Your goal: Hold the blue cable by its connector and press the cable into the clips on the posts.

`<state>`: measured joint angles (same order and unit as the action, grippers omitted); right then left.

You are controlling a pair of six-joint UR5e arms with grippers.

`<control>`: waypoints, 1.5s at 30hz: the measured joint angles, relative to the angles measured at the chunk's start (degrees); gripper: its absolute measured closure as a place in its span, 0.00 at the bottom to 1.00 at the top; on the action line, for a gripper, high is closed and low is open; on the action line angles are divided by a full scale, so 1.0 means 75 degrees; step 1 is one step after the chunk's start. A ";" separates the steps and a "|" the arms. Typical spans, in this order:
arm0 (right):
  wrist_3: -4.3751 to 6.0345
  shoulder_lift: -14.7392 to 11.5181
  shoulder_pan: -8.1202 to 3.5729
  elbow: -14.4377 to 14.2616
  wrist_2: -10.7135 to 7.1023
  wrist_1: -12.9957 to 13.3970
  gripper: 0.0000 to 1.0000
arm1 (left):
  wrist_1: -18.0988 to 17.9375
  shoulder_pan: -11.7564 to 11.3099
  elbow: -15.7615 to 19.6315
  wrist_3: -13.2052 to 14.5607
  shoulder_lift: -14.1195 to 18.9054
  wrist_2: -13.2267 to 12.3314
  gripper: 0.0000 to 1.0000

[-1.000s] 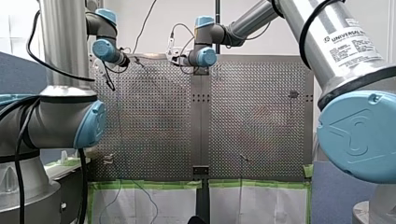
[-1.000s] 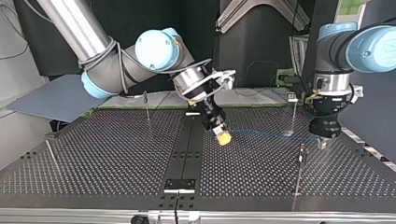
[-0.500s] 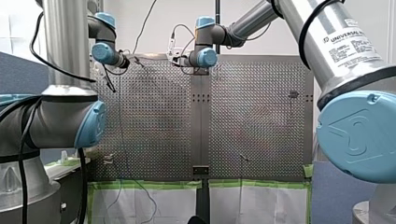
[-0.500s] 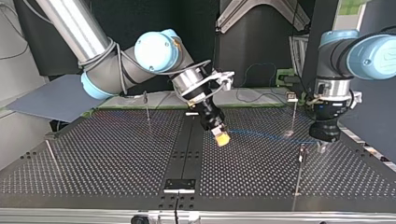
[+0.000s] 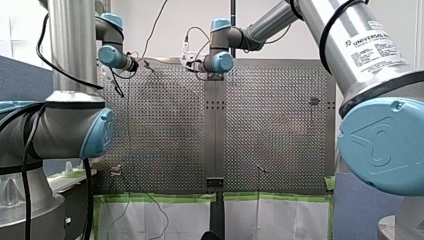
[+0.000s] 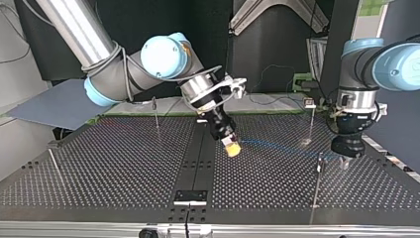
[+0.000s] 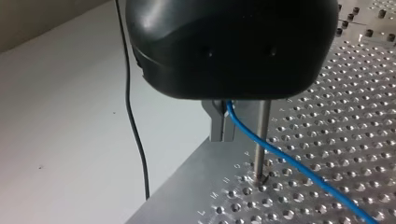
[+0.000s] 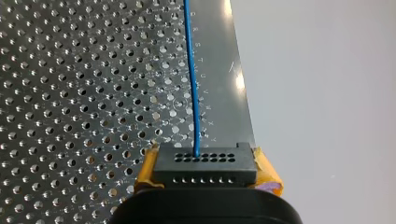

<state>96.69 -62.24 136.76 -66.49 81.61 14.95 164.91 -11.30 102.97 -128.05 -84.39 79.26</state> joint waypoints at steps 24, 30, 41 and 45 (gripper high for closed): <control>-0.0015 0.0044 -0.0003 0.0000 0.0002 -0.0013 1.00 | 0.0280 0.0071 -0.0010 0.0254 -0.0058 0.0195 0.99; -0.0037 0.0160 -0.0006 0.0000 0.0024 -0.0026 1.00 | 0.0243 0.0076 0.0007 0.0253 -0.0060 0.0190 0.99; -0.0038 0.0239 -0.0050 0.0000 0.0060 -0.0004 1.00 | 0.0022 0.0030 0.0013 0.0181 -0.0272 0.0043 0.99; -0.0032 0.0240 -0.0089 0.0000 0.0064 -0.0001 1.00 | -0.0058 0.0017 0.0002 0.0170 -0.0404 -0.0013 0.99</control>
<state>96.45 -60.44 136.09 -66.50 82.09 14.94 164.48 -11.17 102.99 -126.77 -87.42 79.17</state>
